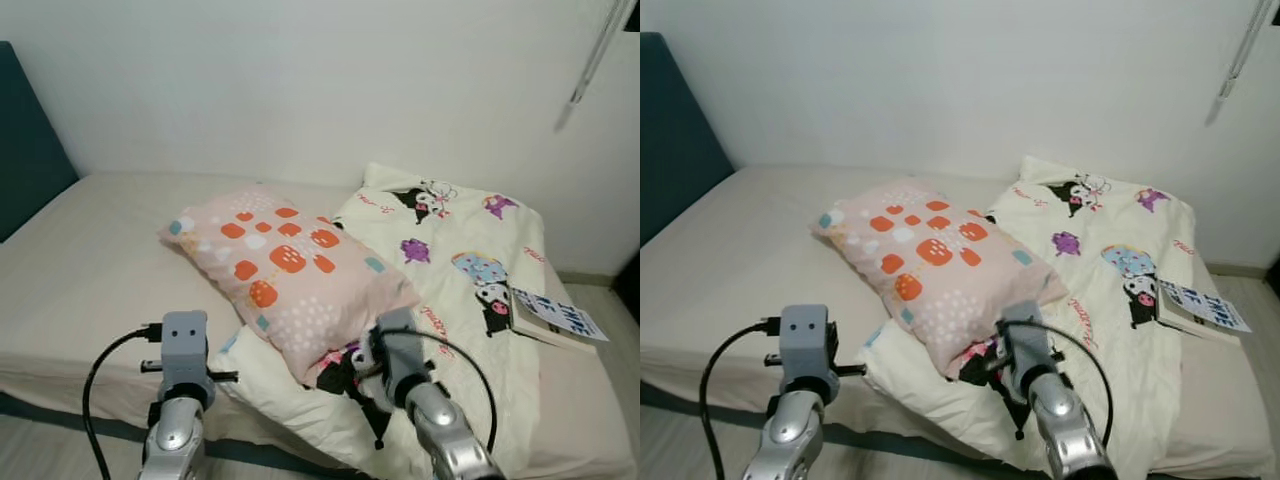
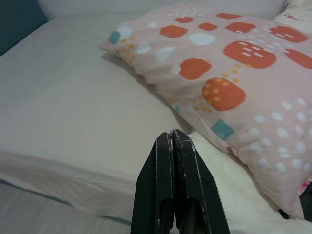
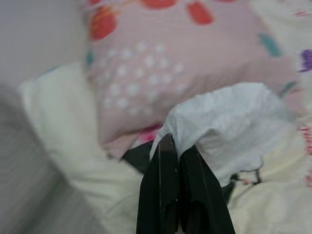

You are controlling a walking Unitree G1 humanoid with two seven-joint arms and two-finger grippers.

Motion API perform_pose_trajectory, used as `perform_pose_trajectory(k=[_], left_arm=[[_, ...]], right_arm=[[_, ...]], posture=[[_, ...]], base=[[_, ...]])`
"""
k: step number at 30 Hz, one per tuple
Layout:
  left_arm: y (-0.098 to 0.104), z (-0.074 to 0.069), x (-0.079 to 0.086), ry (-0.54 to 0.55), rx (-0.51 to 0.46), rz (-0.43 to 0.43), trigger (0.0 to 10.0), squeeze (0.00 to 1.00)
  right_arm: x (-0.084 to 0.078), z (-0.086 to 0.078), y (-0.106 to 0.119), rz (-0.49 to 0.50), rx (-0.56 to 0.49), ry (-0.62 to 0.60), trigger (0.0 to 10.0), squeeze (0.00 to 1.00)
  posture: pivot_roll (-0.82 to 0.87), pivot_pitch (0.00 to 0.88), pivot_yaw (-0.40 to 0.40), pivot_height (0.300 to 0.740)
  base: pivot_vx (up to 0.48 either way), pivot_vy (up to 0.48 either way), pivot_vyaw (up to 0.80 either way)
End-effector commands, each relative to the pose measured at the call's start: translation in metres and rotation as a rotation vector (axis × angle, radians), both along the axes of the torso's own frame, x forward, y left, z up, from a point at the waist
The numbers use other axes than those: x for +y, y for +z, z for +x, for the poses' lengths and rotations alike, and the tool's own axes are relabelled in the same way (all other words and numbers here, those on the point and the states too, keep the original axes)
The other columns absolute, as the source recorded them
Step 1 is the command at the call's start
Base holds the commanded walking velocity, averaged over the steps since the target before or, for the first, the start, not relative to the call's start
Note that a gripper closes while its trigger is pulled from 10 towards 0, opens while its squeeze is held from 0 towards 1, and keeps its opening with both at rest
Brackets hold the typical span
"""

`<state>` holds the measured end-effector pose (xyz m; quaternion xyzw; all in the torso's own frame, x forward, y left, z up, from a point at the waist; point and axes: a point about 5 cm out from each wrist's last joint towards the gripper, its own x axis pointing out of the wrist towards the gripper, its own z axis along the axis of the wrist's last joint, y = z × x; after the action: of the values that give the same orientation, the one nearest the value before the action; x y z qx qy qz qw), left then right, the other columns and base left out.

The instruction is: Clean up the room

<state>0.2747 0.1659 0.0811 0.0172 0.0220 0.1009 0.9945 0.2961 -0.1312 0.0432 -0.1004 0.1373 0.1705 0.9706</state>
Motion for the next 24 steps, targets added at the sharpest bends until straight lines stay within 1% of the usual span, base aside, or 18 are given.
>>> perform_pose_trajectory(k=[1,2,4,6,7,9,10,12,14,16,17,22,24], left_arm=[[-0.004,-0.002,-0.001,0.006,0.013,-0.007,10.0,0.0],[-0.001,0.005,-0.007,-0.008,0.005,-0.007,10.0,0.0],[-0.001,0.005,-0.007,-0.008,0.005,-0.007,10.0,0.0],[0.002,0.012,-0.012,-0.019,-0.005,-0.003,10.0,0.0],[0.002,0.012,-0.012,-0.019,-0.005,-0.003,10.0,0.0],[0.007,0.019,-0.015,-0.027,-0.021,-0.004,10.0,0.0],[0.009,0.02,-0.015,-0.03,-0.026,-0.007,10.0,0.0],[0.009,0.021,-0.015,-0.036,-0.023,-0.013,10.0,0.0],[0.008,0.021,-0.015,-0.037,-0.016,-0.011,10.0,0.0],[0.006,0.016,-0.012,-0.032,-0.009,-0.008,10.0,0.0],[0.006,0.016,-0.012,-0.032,-0.009,-0.008,10.0,0.0],[0.0,0.004,-0.007,-0.031,-0.002,0.004,10.0,0.0],[0.0,0.003,-0.006,-0.028,-0.003,0.003,10.0,0.0]], right_arm=[[-0.001,-0.001,0.003,0.002,-0.008,0.003,10.0,0.0],[-0.006,-0.002,0.006,0.008,-0.037,-0.033,10.0,0.0],[-0.006,-0.002,0.006,0.008,-0.037,-0.033,10.0,0.0],[-0.009,-0.002,0.01,0.007,-0.071,-0.072,10.0,0.0],[-0.009,-0.002,0.01,0.007,-0.071,-0.072,10.0,0.0],[-0.012,-0.001,0.014,0.013,-0.106,-0.12,10.0,0.0],[-0.014,-0.001,0.016,0.018,-0.12,-0.147,10.0,0.0],[-0.016,0.0,0.016,0.026,-0.124,-0.165,10.0,0.0],[-0.016,0.0,0.017,0.032,-0.126,-0.177,10.0,0.0],[-0.015,0.001,0.016,0.033,-0.122,-0.183,10.0,0.0],[-0.015,0.001,0.016,0.033,-0.122,-0.183,10.0,0.0],[-0.01,0.007,0.016,0.018,-0.114,-0.173,10.0,0.0],[-0.009,0.008,0.016,0.019,-0.113,-0.172,10.0,0.0]], posture=[[-0.05,0.095,-0.047,0.74],[-0.05,0.094,-0.04,0.74],[-0.05,0.094,-0.04,0.74],[-0.06,0.096,-0.034,0.74],[-0.06,0.096,-0.034,0.74],[-0.06,0.096,-0.033,0.74],[-0.06,0.092,-0.029,0.74],[-0.06,0.09,-0.028,0.74],[-0.06,0.09,-0.028,0.74],[-0.05,0.086,-0.032,0.74],[-0.05,0.086,-0.032,0.74],[-0.04,0.091,-0.033,0.74],[-0.04,0.091,-0.034,0.74]], base=[[0.0,0.0,0.0],[0.0,0.0,0.0],[0.0,0.0,0.0],[0.0,0.0,0.0],[0.0,0.0,0.0],[0.0,0.0,0.0],[0.0,0.0,0.0],[0.0,0.0,0.0],[0.0,0.0,0.0],[0.0,0.0,0.0],[0.0,0.0,0.0],[0.0,0.0,0.0],[0.0,0.0,0.0]])
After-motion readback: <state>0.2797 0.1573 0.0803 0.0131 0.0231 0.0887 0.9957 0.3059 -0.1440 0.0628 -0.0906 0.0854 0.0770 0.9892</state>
